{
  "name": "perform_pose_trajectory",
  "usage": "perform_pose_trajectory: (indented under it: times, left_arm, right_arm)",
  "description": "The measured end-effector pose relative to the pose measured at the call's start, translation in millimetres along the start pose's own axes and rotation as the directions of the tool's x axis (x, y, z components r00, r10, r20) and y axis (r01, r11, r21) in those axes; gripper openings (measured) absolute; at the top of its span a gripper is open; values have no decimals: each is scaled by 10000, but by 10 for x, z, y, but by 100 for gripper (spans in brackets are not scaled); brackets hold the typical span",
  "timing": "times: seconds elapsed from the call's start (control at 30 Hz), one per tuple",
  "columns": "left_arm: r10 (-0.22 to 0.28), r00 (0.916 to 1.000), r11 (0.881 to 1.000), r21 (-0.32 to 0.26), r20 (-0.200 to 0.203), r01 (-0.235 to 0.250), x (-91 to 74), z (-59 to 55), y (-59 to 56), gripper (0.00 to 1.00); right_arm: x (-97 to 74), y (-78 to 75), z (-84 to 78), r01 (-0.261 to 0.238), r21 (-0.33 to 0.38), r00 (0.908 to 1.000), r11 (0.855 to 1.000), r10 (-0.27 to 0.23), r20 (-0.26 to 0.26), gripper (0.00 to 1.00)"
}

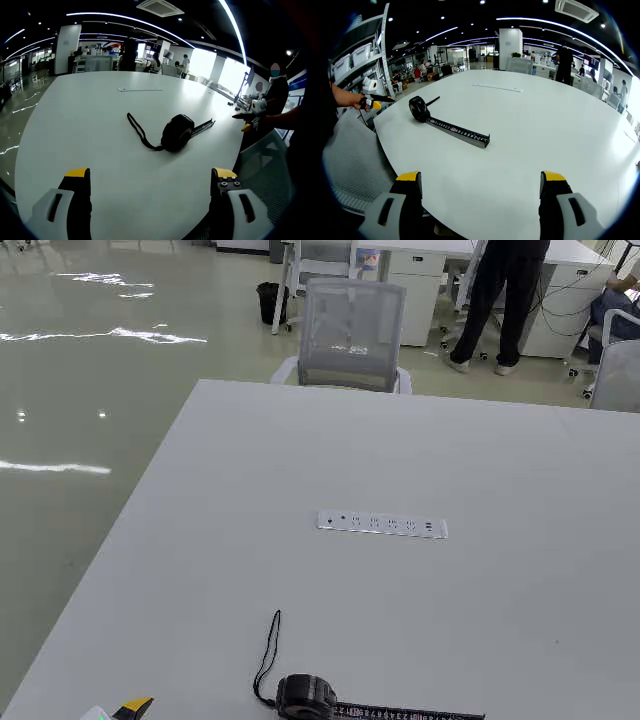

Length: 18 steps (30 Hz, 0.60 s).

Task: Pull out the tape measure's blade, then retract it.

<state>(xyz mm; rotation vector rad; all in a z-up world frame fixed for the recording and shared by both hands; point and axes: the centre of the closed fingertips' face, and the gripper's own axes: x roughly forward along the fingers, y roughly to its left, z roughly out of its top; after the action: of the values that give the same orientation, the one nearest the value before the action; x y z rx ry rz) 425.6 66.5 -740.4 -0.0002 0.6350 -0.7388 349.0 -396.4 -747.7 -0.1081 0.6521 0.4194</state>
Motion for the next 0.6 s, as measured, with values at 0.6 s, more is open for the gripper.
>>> perform_pose_trajectory:
  times: [0.6]
  left_arm:
    - [458,9989,9956,-819,-41,-460,119,343,-127,99]
  right_arm:
    - [27,48,-45,-321,-287,9995,9991,320,-43,96]
